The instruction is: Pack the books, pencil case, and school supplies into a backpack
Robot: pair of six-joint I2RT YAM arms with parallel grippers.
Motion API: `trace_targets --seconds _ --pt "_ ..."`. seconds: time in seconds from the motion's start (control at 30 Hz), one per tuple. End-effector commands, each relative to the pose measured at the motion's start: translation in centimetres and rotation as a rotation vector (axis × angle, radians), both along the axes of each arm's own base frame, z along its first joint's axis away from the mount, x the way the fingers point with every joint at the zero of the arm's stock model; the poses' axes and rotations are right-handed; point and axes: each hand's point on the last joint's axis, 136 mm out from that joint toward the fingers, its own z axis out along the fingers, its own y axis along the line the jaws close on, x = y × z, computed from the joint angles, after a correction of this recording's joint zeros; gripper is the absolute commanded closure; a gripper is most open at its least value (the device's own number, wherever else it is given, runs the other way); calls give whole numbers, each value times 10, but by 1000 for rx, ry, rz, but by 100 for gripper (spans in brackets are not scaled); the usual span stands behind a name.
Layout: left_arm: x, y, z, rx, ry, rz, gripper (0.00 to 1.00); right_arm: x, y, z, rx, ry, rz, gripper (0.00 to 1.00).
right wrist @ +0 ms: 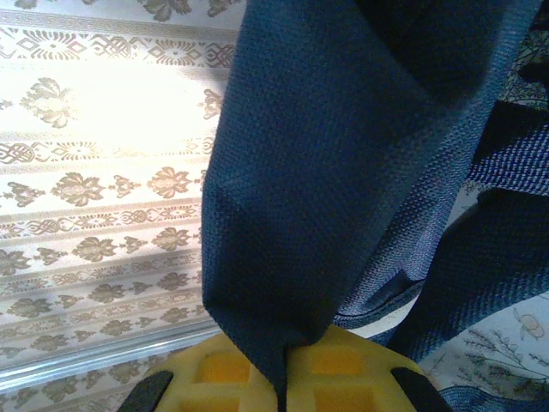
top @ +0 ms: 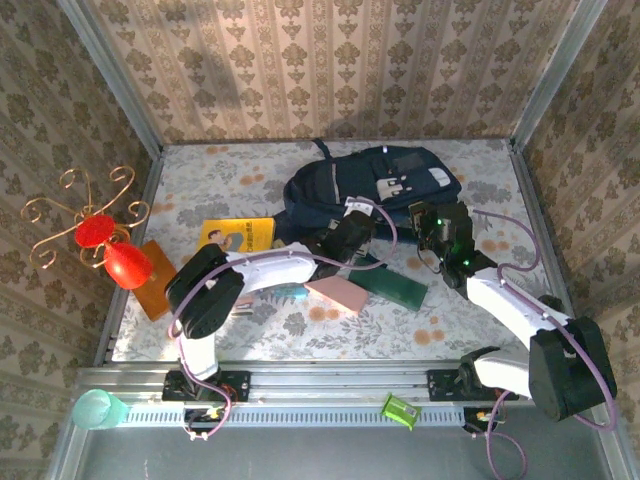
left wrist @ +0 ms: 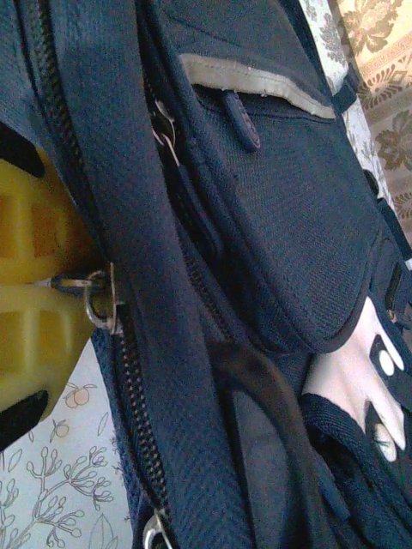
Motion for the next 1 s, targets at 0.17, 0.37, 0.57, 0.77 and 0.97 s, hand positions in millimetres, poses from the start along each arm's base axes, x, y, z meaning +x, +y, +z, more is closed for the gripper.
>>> trace_targets --seconds 0.17,0.37,0.57,0.77,0.97 --pt "4 25 26 64 -124 -85 100 4 -16 -7 -39 -10 -18 97" --pt "1 42 16 -13 -22 -153 100 5 -28 -14 -100 13 -6 97" --pt "2 67 0 4 50 -156 100 6 -47 -35 -139 72 19 97" --pt "-12 87 -21 19 131 -178 100 22 -60 -51 -165 118 97 94" --pt "-36 69 -24 -56 186 -278 100 52 -65 -69 -236 174 171 87"
